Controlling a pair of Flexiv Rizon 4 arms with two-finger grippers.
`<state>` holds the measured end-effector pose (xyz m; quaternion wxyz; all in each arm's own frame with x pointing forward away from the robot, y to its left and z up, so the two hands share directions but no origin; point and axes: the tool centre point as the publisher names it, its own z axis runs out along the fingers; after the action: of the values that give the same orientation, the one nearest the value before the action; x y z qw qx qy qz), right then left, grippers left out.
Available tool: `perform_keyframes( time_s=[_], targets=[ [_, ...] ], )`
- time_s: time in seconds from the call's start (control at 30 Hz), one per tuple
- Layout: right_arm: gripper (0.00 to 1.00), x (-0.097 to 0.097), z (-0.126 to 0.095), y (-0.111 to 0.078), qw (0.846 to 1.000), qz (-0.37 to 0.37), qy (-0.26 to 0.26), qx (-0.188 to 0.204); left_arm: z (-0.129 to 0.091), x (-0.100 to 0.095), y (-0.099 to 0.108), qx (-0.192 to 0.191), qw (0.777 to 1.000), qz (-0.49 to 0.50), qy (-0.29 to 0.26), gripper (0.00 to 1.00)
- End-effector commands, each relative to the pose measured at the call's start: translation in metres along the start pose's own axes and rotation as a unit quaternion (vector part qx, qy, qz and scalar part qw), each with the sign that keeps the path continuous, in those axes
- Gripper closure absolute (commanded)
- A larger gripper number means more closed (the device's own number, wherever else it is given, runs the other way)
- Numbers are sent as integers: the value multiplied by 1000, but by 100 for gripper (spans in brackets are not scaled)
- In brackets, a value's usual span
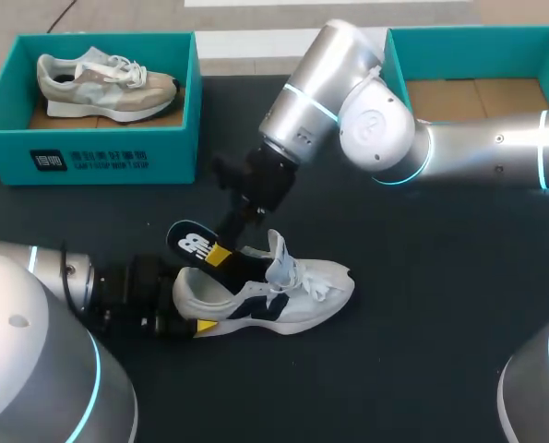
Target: Take the shoe out of the shoebox, open the shoe tongue, remove and reinsert the insole, then place the shoe into the shoebox
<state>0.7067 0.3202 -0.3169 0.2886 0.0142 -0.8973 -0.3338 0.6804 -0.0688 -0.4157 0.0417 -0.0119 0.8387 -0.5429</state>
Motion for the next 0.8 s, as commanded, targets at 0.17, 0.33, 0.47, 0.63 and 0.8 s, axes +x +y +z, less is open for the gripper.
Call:
perform_keyframes(
  time_s=[0.17, 0.33, 0.47, 0.63, 0.8],
  targets=[
    [78, 2, 0, -3, 1000, -1, 0, -5, 0, 2, 2, -2, 1000, 0, 0, 100],
    [90, 6, 0, -8, 1000, 1, -1, -10, 0, 2, 2, -2, 1000, 0, 0, 100],
    [100, 6, 0, -8, 1000, 3, -1, -11, 0, 2, 2, -2, 1000, 0, 0, 100],
    [100, 2, -2, -3, 1000, -1, 0, -12, 0, 2, 2, -2, 1000, 0, 0, 100],
    [100, 5, -7, 13, 999, -9, -4, -47, 0, 2, 2, -2, 1000, 0, 0, 100]
  ],
)
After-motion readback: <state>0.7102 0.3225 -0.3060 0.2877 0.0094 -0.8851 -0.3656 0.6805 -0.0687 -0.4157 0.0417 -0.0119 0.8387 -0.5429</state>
